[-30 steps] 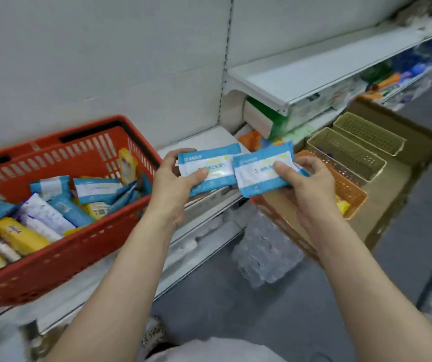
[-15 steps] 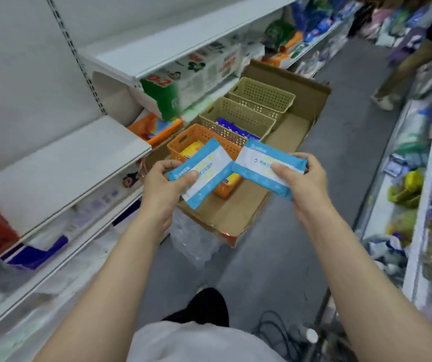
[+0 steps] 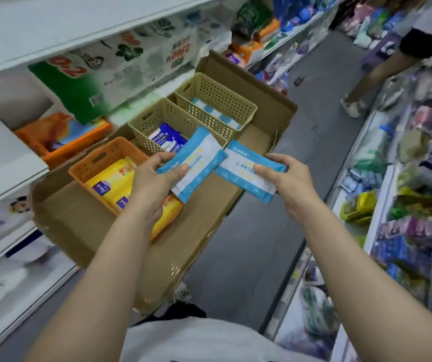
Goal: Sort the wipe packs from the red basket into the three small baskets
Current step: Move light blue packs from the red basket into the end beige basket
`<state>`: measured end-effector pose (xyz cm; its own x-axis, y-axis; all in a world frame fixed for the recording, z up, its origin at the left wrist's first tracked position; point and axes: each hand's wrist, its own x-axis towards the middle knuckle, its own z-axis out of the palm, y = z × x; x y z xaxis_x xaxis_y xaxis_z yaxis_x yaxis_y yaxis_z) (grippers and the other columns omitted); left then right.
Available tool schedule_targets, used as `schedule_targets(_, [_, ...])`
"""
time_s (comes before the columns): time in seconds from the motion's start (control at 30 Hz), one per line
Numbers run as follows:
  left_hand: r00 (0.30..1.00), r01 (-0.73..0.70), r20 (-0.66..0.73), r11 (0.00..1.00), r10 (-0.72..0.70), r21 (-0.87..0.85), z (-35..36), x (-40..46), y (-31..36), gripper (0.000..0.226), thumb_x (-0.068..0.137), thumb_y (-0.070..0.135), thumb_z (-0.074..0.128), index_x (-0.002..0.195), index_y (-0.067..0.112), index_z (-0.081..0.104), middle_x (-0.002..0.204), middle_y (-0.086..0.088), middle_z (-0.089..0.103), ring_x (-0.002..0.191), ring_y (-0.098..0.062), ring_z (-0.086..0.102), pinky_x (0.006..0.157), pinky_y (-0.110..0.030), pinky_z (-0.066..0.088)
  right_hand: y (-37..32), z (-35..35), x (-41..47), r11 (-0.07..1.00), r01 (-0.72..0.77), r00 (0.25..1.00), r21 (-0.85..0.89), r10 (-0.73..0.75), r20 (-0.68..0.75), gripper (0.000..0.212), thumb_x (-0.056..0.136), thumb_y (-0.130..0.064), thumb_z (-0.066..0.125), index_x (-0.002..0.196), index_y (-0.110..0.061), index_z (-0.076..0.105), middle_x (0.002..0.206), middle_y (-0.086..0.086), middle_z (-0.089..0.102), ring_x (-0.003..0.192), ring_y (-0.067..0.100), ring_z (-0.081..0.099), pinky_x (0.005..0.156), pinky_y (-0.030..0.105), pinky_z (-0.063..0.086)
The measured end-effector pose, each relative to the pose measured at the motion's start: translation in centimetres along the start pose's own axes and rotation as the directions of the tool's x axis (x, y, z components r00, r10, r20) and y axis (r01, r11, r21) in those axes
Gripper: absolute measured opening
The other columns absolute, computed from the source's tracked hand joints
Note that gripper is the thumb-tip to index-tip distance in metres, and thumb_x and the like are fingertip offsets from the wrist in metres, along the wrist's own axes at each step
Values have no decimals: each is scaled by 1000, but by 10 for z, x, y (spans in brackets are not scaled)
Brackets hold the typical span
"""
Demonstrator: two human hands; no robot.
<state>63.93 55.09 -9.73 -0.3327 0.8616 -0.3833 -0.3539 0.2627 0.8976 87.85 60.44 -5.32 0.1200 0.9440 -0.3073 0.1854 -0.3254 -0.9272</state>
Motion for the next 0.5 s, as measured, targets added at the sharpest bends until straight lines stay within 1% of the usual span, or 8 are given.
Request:
schedule_targets(0.07, [1000, 11, -25, 1000, -11, -20, 17, 21, 7, 24, 80, 4, 77, 98, 13, 65, 95, -7, 73, 72, -13, 70, 66, -29, 60, -10, 0, 36, 1000, -19, 999, -15, 20, 29, 40, 72, -12, 87, 106, -11, 66, 96, 5, 75, 75, 11, 74, 60, 20, 55])
schedule_targets(0.13, [998, 28, -61, 999, -30, -33, 28, 38, 14, 26, 80, 5, 77, 102, 9, 64, 89, -4, 74, 69, -10, 71, 56, -24, 57, -14, 8, 65, 999, -25, 998, -45, 28, 49, 35, 71, -14, 88, 97, -15, 66, 93, 2, 74, 73, 9, 73, 60, 20, 56])
schedule_targets(0.17, [996, 32, -78, 999, -35, -42, 32, 47, 17, 25, 81, 5, 77, 102, 7, 64, 86, -2, 75, 68, -10, 72, 54, -22, 55, -15, 13, 79, 998, -31, 998, -49, 34, 61, 33, 71, -14, 88, 94, -18, 65, 91, 1, 74, 72, 8, 73, 60, 20, 56])
schedule_targets(0.27, [990, 20, -137, 999, -26, -44, 38, 74, 21, 16, 81, 5, 77, 90, 12, 66, 77, 4, 76, 69, -10, 72, 56, -21, 55, -17, 29, 123, 998, -69, 987, -7, 69, 145, 28, 74, -11, 85, 93, -15, 65, 88, 3, 74, 68, 9, 72, 57, 22, 56])
schedule_targets(0.33, [980, 13, -198, 999, -21, -42, 42, 94, 23, 17, 79, 9, 79, 88, 14, 66, 79, 4, 76, 72, -10, 73, 59, -22, 56, -25, 39, 159, 997, -69, 976, -20, 72, 206, 29, 76, -11, 84, 97, -14, 65, 89, 4, 74, 67, 10, 72, 56, 23, 56])
schedule_targets(0.43, [950, 23, -312, 999, -37, -46, 52, 129, 22, 22, 75, 13, 83, 90, 14, 67, 87, 0, 76, 78, -13, 74, 62, -24, 58, -43, 52, 228, 998, -13, 962, -67, 30, 273, 25, 78, -10, 82, 94, -15, 64, 87, 3, 73, 65, 10, 72, 52, 22, 54])
schedule_targets(0.5, [922, 32, -383, 998, -52, -59, 66, 154, 22, 28, 75, 13, 83, 97, 10, 67, 93, -5, 76, 80, -15, 74, 64, -25, 59, -53, 59, 282, 994, 36, 952, -101, -4, 305, 23, 78, -12, 83, 92, -16, 65, 90, 8, 73, 69, 13, 73, 56, 26, 56])
